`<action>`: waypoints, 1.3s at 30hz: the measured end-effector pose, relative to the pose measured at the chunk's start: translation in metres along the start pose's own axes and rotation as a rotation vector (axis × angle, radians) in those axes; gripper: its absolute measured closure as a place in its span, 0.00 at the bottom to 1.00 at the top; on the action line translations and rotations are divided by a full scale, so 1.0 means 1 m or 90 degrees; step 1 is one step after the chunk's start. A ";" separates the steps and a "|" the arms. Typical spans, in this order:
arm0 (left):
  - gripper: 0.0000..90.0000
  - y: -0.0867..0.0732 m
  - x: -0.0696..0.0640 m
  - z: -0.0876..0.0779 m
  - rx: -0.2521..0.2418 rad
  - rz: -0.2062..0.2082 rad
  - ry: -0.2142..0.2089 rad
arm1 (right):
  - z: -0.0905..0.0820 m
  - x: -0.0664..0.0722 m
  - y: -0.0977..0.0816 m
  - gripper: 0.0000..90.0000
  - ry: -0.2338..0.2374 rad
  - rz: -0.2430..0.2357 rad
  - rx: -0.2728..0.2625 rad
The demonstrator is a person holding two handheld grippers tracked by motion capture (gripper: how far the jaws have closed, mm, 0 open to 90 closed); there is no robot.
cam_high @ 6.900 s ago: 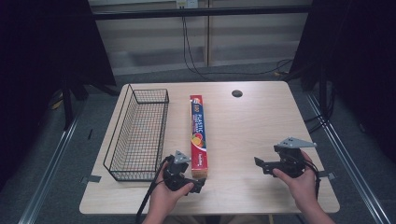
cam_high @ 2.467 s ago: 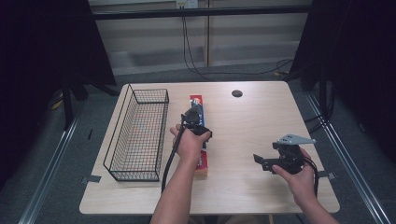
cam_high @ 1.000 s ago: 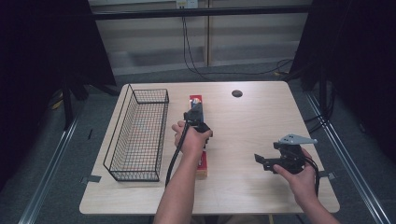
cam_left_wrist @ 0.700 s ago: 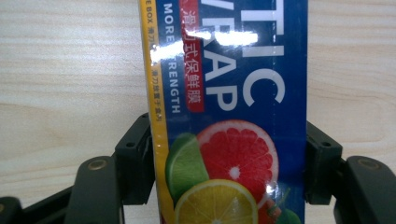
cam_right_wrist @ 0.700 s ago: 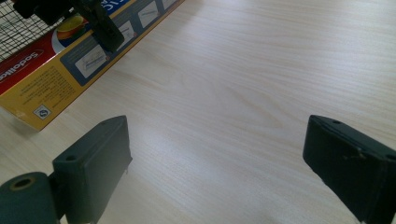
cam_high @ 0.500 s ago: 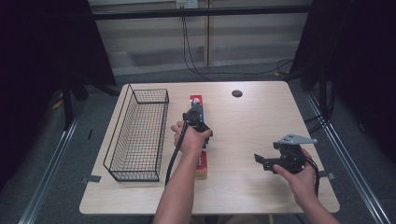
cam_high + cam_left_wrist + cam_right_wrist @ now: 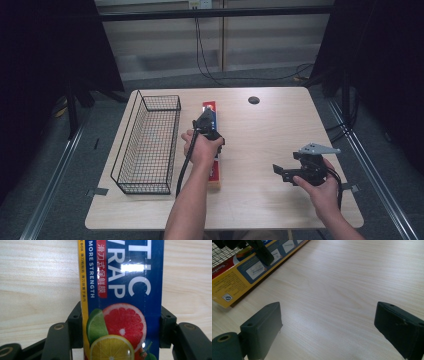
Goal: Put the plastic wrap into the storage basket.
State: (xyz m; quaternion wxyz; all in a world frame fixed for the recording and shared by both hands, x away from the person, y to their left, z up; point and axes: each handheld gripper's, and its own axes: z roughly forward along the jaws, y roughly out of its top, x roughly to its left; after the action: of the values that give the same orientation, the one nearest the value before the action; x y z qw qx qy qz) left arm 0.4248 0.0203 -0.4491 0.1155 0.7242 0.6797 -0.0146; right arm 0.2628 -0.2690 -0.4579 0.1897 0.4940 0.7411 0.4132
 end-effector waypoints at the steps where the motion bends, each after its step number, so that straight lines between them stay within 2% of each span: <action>1: 0.46 0.000 0.000 0.000 0.000 0.000 0.000 | 0.000 0.000 0.000 0.08 -0.002 0.003 0.000; 9: 0.47 -0.001 0.004 -0.019 0.002 0.003 -0.011 | 0.000 0.000 0.001 0.08 -0.002 0.002 -0.002; 11: 0.47 -0.002 0.007 -0.028 0.002 0.003 -0.019 | -0.001 0.000 0.001 0.08 -0.001 0.004 -0.004; 16: 0.48 -0.001 0.009 -0.040 0.000 0.008 -0.014 | -0.001 0.000 0.001 0.08 -0.002 0.003 -0.008; 23: 0.48 0.002 0.010 -0.058 -0.003 0.016 -0.020 | -0.001 0.000 0.002 0.08 -0.002 0.004 -0.009; 26: 0.48 0.002 0.011 -0.061 -0.003 0.019 -0.020 | -0.002 -0.001 0.002 0.08 -0.002 0.005 -0.010; 28: 0.48 0.002 0.010 -0.064 -0.005 0.012 -0.018 | -0.002 -0.001 0.002 0.08 -0.001 0.006 -0.010; 30: 0.48 0.002 0.012 -0.068 0.001 0.029 -0.024 | -0.002 -0.001 0.002 0.08 -0.001 0.008 -0.012; 39: 0.48 0.003 0.016 -0.076 -0.003 0.028 -0.017 | -0.002 0.000 0.002 0.08 -0.003 0.005 -0.010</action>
State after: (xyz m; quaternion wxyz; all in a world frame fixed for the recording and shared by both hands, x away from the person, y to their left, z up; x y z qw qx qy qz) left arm 0.4184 0.0498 -0.3775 0.1262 0.7385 0.6621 -0.0201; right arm 0.2626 -0.2697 -0.4551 0.1938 0.4960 0.7354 0.4190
